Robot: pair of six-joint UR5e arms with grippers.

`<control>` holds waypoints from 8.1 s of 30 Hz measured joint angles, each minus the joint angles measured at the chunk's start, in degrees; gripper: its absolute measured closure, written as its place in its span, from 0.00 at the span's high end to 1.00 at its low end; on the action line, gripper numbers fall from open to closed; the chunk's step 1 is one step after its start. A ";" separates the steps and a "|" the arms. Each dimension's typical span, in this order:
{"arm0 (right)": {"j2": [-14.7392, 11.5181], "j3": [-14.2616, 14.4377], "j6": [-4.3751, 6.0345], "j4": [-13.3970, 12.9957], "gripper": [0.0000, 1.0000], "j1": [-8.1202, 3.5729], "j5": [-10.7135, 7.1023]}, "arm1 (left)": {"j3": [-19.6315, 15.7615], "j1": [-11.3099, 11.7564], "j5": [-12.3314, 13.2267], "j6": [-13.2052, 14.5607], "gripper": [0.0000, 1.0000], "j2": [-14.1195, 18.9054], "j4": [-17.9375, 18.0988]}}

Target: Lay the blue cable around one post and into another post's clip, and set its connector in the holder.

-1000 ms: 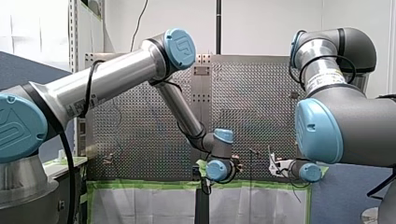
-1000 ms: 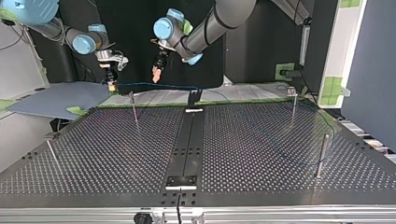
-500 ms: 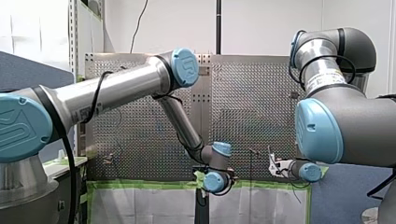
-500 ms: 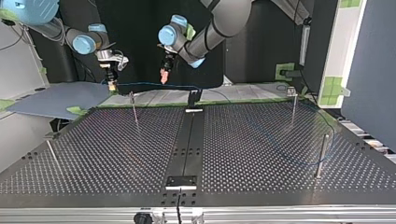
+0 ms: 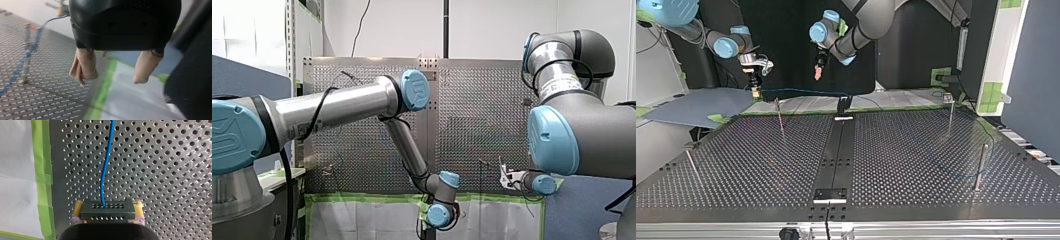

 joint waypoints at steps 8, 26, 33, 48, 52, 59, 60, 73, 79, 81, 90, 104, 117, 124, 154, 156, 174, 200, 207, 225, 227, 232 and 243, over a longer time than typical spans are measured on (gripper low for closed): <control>0.00 0.01 0.00 -0.13 0.00 0.00 0.00 | -0.02 -1.35 -0.93 1.35 1.00 -2.95 -0.03; 0.00 0.01 0.13 -0.44 0.00 0.08 0.00 | 0.07 -1.12 -2.83 4.27 1.00 3.78 -1.98; 0.00 0.01 0.23 -0.56 0.00 0.08 -0.06 | 0.07 -2.07 -2.67 5.22 1.00 5.44 -2.43; 0.00 0.02 0.26 -0.53 0.00 0.00 -0.09 | 1.99 -2.07 -2.94 5.84 1.00 6.61 -2.65; 0.00 0.02 0.26 -0.35 0.00 0.03 -0.09 | 3.03 -1.78 -2.97 5.70 1.00 6.62 -2.54; 0.00 0.02 0.04 0.12 0.00 0.27 0.03 | 3.57 -0.87 -4.32 5.58 1.00 6.58 -1.69; 0.00 0.01 0.03 0.15 0.00 0.29 0.03 | 3.62 -0.74 -4.50 5.59 1.00 6.58 -1.59; 0.00 0.02 0.08 0.14 0.00 0.41 -0.22 | 5.06 1.63 -8.10 6.32 1.00 6.48 -1.24; 0.00 0.01 0.24 0.06 0.00 0.09 -0.26 | 5.51 2.74 -8.26 6.19 1.00 6.36 -2.63; 0.00 0.02 0.26 0.11 0.00 0.03 -0.26 | 5.51 3.00 -8.25 6.15 1.00 6.32 -2.89; 0.00 0.01 0.08 1.13 0.00 -0.51 0.03 | 5.52 4.41 -8.27 6.08 1.00 6.29 -2.58; -0.01 -0.34 0.03 3.21 0.00 -1.49 1.40 | 5.52 4.45 -6.32 5.37 0.97 6.28 2.22; -0.04 -5.38 -1.90 8.64 0.00 -1.21 5.05 | 5.52 4.68 -0.92 5.52 0.00 6.28 5.99; -0.01 -8.22 -0.86 11.97 0.00 -1.44 4.99 | 5.55 5.11 2.86 6.18 0.00 6.29 7.85; 0.00 -10.48 -0.30 14.52 0.00 -1.84 4.68 | 5.75 8.03 7.50 5.46 0.00 6.31 8.78; 0.00 -10.50 -0.40 14.54 0.00 -1.84 4.70 | 5.75 8.05 8.33 5.59 0.00 6.31 8.74; 0.01 -10.55 -1.40 15.07 0.00 -1.91 6.18 | 5.87 7.81 10.58 8.33 0.00 6.36 5.02; -0.01 -12.87 0.75 15.17 0.00 -2.84 5.38 | 8.02 9.62 11.18 6.50 0.00 6.42 4.93; 0.00 -13.38 0.01 15.92 0.00 -2.91 5.44 | 8.69 9.58 12.50 7.29 0.00 6.61 4.64; -0.01 -13.68 0.16 15.72 0.00 -3.19 5.22 | 8.70 8.47 14.82 10.53 0.00 8.48 1.66; -0.01 -13.76 0.32 15.61 0.00 -3.21 5.10 | 8.69 8.39 15.18 10.59 0.00 8.78 1.59; -0.01 -14.07 0.72 15.53 0.00 -3.22 4.97 | 8.70 8.31 15.48 10.56 0.00 9.05 1.08; 0.00 -14.18 2.26 15.20 0.00 -3.30 3.92 | 8.70 8.88 13.73 9.36 0.00 9.07 0.83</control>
